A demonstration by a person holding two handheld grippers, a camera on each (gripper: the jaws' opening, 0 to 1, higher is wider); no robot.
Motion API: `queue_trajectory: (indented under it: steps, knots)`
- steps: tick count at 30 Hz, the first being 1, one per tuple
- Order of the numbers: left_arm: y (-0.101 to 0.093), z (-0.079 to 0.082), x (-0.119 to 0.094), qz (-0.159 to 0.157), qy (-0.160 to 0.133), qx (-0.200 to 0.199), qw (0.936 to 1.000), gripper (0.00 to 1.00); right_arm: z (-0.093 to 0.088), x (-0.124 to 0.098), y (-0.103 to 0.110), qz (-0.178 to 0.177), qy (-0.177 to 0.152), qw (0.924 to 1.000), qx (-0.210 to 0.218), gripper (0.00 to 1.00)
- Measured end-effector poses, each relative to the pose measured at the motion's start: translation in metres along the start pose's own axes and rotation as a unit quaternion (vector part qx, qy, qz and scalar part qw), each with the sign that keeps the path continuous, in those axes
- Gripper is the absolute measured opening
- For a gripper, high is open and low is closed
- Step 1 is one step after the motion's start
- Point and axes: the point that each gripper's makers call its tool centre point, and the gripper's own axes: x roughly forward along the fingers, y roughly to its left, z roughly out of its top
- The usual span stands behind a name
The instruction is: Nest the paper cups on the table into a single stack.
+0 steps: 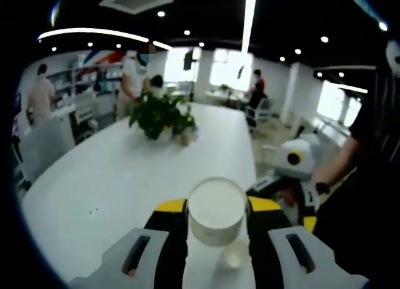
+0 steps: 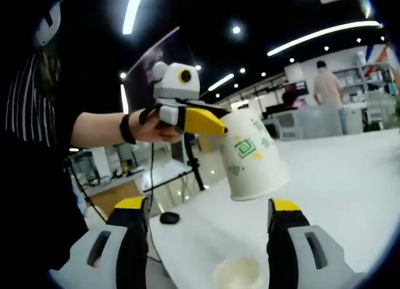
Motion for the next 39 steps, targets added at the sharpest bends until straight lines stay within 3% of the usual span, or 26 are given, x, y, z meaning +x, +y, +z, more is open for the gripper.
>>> queue_trajectory:
  steps: [8,13,26,34,39]
  knots:
    - [-0.004,0.002,-0.006,-0.003,-0.013,-0.001,0.9999,0.35,0.012,-0.001,0.003,0.007,-0.025,0.9996,0.011,0.76]
    - [-0.004,0.002,-0.010,-0.006,-0.021,-0.004,0.9998,0.35,0.022,-0.005,0.002,0.025,-0.069,0.9951,0.065,0.68]
    - [-0.006,-0.010,-0.020,-0.003,-0.022,-0.011,0.9997,0.35,0.043,-0.014,-0.004,0.047,-0.087,0.9923,0.074,0.59]
    - [-0.010,-0.010,-0.028,-0.008,-0.040,-0.033,0.9986,0.35,0.057,-0.019,-0.005,0.069,-0.103,0.9889,0.082,0.44]
    - [-0.013,-0.005,-0.031,-0.008,-0.048,-0.023,0.9985,0.35,0.063,-0.020,-0.007,0.079,-0.111,0.9860,0.096,0.37]
